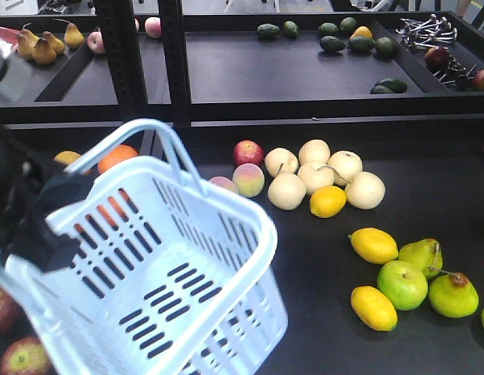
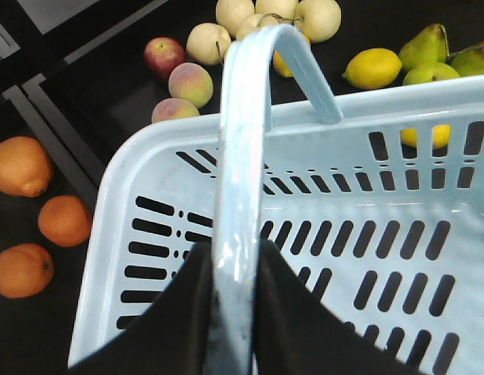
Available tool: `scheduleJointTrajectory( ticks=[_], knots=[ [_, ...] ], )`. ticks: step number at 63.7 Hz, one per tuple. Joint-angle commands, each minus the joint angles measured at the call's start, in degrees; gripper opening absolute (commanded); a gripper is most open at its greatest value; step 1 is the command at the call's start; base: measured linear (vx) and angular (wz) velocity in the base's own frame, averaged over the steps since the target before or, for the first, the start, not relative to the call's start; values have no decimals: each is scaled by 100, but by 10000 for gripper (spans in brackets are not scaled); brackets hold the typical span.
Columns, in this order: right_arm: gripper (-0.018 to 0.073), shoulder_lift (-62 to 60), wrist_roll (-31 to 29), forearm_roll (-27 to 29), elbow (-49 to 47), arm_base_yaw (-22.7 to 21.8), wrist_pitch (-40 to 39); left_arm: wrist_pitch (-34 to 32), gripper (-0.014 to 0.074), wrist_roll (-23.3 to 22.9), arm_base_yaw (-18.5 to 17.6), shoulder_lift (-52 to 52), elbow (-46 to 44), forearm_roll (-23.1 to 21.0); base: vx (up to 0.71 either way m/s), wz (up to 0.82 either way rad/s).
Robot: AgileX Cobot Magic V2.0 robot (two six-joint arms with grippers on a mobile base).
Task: Pick three apples into basket with both arms
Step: 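Lift the basket by its handle with the left gripper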
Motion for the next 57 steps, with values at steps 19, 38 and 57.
scheduleJointTrajectory(
  ticks=[19, 38, 57],
  knots=[
    [-4, -58, 6, -63, 80, -25, -466, -686, -7, -200, -3, -739, 577, 8, 0, 0],
    [-4, -58, 6, -63, 80, -25, -466, -628, -7, -200, -3, -694, 577, 8, 0, 0],
    [-4, -58, 6, -63, 80, -25, -466, -610, -7, -194, -3, -694, 577, 13, 0, 0]
  ],
)
